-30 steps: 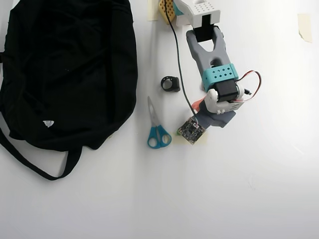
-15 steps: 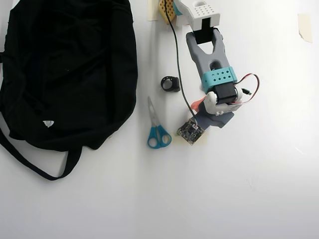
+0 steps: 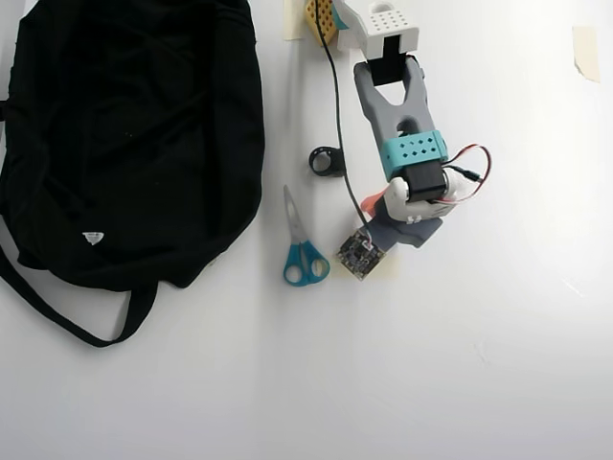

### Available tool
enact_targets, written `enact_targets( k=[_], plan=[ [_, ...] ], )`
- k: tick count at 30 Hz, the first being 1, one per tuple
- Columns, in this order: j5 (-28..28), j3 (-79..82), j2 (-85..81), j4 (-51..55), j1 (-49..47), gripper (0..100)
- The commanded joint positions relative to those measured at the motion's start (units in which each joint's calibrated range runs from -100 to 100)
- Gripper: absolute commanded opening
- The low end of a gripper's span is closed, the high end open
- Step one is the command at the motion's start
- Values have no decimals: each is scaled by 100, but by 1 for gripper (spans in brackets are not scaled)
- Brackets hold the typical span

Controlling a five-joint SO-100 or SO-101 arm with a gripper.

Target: Put the green marker into the black bag

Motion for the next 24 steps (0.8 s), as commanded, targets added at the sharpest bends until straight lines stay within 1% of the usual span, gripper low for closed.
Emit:
enact_targets(
  k=[1, 9, 15, 20, 24],
  plan=[
    [44, -216, 27, -20, 47, 30],
    [65, -252, 193, -261, 70, 30],
    [65, -189, 201, -184, 55, 23],
    [70, -171, 209, -141, 47, 22],
    [86, -171, 267, 101, 47, 22]
  ],
)
